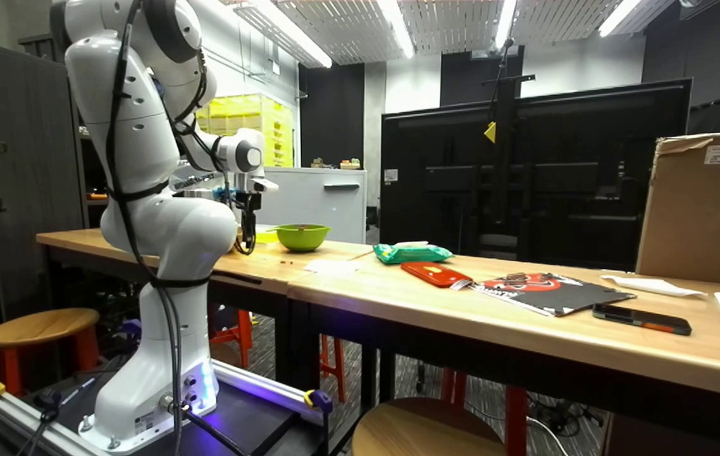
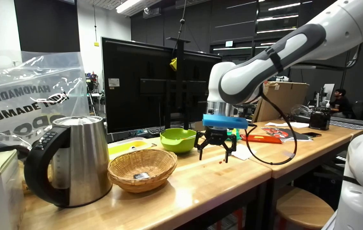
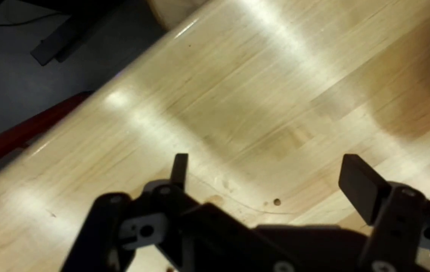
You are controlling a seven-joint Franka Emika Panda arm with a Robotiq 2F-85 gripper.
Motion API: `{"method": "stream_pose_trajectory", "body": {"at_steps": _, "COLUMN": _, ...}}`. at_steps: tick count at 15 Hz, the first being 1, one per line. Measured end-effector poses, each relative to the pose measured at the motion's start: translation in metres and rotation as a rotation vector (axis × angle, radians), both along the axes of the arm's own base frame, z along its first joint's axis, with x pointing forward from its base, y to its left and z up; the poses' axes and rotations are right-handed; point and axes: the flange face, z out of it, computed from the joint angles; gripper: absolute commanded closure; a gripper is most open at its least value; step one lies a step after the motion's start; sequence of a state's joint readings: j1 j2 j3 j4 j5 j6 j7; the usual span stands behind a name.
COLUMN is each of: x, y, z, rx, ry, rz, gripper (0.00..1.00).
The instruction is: Wipe the table with the piece of tissue
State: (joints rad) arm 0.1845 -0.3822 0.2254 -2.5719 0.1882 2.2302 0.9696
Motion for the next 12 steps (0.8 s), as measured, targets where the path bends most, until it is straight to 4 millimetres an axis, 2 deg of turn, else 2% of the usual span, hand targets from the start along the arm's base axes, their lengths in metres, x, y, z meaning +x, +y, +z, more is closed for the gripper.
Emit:
{"method": "stream_pose_trajectory", "body": {"at_steps": 4, "x": -0.021, "y": -0.028, "z": -0.008, "rx": 0.013, "ry": -0.06, "rz": -0.134, "gripper": 0.0}}
{"method": "stream_pose_trajectory", "body": {"at_steps": 7, "x": -0.035, "y": -0.045, "z": -0.007, "rx": 0.012, "ry": -0.091, "rz": -0.203, "gripper": 0.0}}
{"method": "stream_pose_trajectory", "body": {"at_steps": 9, "x": -0.04, "y": -0.055, "z": 0.001, "rx": 0.015, "ry": -0.115, "rz": -0.234, "gripper": 0.0}}
{"method": "stream_pose_trajectory", "body": {"at_steps": 12, "x": -0.041, "y": -0.068, "z": 0.024, "rx": 0.019, "ry": -0.15, "rz": -0.247, "gripper": 0.0}}
